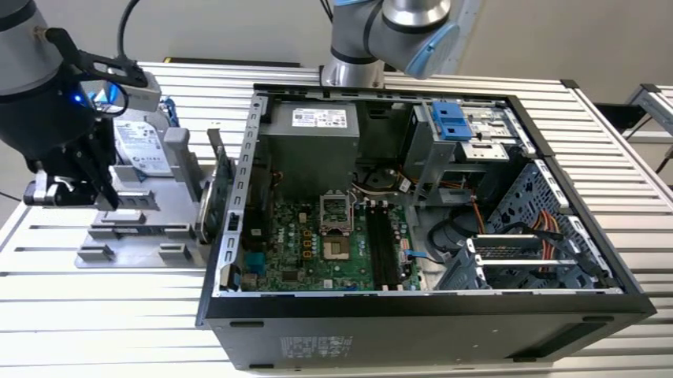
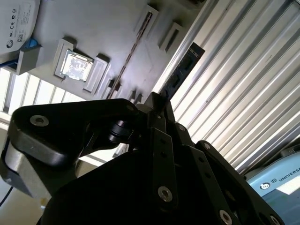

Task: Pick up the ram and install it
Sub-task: 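Pick up the ram and move it above insertion slot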

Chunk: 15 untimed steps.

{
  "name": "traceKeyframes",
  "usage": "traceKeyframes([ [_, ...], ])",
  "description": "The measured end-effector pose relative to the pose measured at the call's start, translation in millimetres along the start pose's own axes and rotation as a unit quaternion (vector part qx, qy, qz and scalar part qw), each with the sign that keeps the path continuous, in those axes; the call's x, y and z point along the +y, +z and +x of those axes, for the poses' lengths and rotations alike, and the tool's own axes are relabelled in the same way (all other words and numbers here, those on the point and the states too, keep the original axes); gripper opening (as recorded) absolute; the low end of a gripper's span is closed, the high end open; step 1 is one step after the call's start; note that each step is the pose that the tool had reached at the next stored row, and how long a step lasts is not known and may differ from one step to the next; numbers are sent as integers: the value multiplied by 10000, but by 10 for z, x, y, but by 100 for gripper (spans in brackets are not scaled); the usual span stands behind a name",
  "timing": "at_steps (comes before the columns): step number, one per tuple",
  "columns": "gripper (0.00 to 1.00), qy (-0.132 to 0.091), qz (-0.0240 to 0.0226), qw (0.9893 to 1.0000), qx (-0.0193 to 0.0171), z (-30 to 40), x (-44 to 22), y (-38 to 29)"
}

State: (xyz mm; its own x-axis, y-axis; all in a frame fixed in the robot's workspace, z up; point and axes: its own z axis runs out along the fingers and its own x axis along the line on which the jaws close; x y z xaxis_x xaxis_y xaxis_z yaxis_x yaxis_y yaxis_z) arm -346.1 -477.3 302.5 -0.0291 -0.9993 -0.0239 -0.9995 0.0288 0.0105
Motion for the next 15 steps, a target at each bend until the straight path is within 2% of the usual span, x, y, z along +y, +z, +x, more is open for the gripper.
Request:
traceKeyframes([
  [15, 0, 0, 0, 10000, 0, -9, 3, -272],
])
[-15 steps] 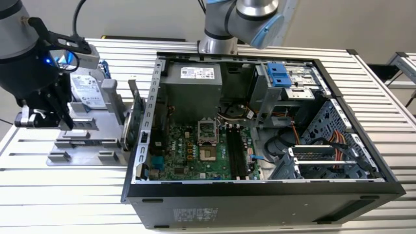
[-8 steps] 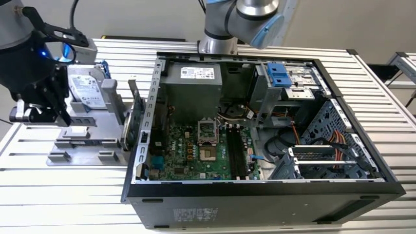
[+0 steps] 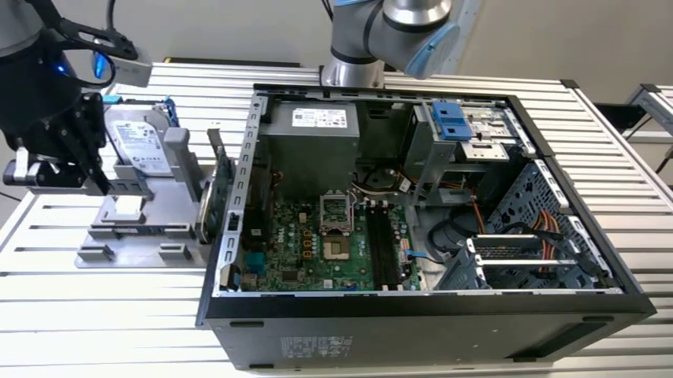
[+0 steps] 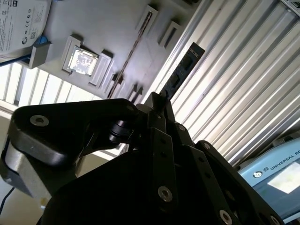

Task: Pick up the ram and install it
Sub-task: 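Pick up the ram and move it above insertion slot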

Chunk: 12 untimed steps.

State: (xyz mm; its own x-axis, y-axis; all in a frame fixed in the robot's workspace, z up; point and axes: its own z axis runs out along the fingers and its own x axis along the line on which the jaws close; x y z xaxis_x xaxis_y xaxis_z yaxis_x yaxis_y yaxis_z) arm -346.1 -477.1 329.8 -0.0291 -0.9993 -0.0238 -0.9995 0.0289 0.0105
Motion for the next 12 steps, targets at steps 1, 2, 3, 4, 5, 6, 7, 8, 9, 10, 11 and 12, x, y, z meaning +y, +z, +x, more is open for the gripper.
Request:
traceKeyframes([
  [1, 0, 0, 0, 10000, 0, -1, 0, -21],
  [2, 0, 0, 0, 10000, 0, -1, 0, -39],
  [3, 0, 0, 0, 10000, 0, -2, 0, -56],
  [4, 0, 0, 0, 10000, 0, -3, 0, -73],
  [5, 0, 0, 1, 10000, -1, -3, 1, -90],
  [6, 0, 0, 0, 10000, 0, -4, 1, -107],
  [7, 0, 0, 0, 10000, 0, -5, 1, -121],
  [8, 0, 0, 0, 10000, 0, -5, 1, -132],
  [9, 0, 0, 0, 10000, 0, -6, 1, -144],
  [10, 0, 0, 0, 10000, 0, -6, 1, -157],
  [11, 0, 0, 0, 10000, -1, -7, 2, -169],
  [12, 0, 0, 0, 10000, 0, -7, 2, -185],
])
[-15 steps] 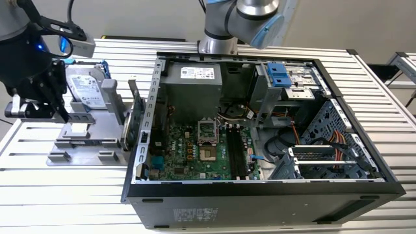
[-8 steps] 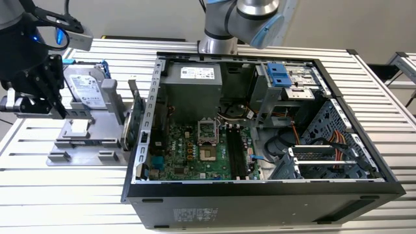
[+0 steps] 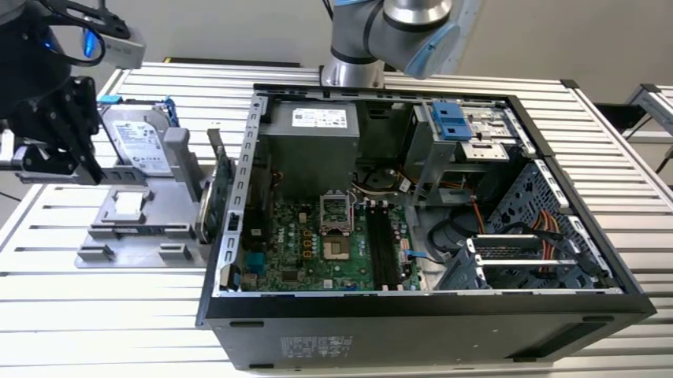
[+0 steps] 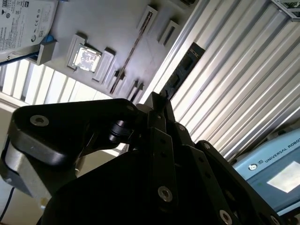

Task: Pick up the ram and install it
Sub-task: 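Pick up the ram and move it above insertion slot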

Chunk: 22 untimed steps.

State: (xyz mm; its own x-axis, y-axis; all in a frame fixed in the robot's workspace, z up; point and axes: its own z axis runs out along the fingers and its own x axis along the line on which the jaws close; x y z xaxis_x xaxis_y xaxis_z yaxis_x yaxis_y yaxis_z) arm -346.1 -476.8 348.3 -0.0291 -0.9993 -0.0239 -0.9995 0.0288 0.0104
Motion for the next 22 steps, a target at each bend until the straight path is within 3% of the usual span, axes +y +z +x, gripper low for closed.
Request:
traceKeyframes([
  [13, 0, 0, 0, 10000, 0, -10, 2, -157],
  [22, 0, 0, 1, 10000, -1, -28, 3, -211],
])
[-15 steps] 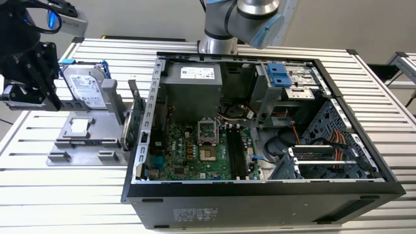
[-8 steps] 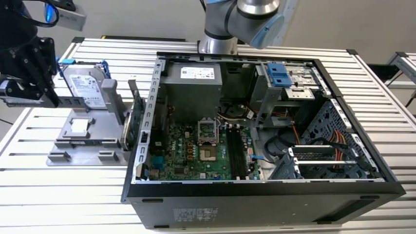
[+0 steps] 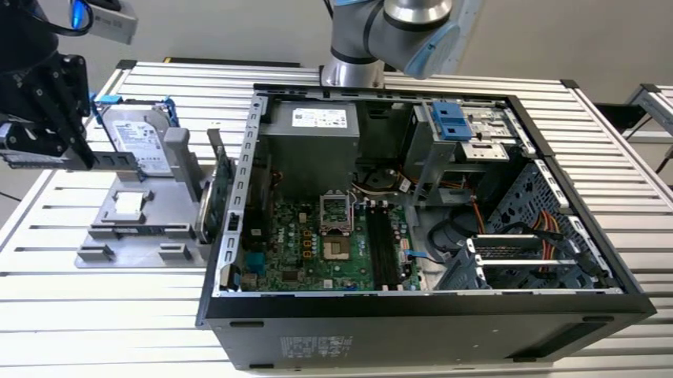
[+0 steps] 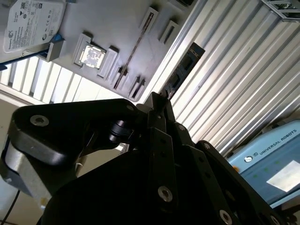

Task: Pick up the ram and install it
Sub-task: 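Pick up the ram and move it above insertion slot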

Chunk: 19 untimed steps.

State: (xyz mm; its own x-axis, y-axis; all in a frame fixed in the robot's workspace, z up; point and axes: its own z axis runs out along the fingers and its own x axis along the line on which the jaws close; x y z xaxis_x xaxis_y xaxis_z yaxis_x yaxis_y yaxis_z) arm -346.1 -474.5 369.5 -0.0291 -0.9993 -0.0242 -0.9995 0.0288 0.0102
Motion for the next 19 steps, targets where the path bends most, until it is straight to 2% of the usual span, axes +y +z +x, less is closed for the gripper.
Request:
traceKeyframes([
  [7, 0, 1, -2, 10000, 2, -2, -19, -9],
  [19, 0, 0, -1, 10000, 2, -7, -220, -18],
])
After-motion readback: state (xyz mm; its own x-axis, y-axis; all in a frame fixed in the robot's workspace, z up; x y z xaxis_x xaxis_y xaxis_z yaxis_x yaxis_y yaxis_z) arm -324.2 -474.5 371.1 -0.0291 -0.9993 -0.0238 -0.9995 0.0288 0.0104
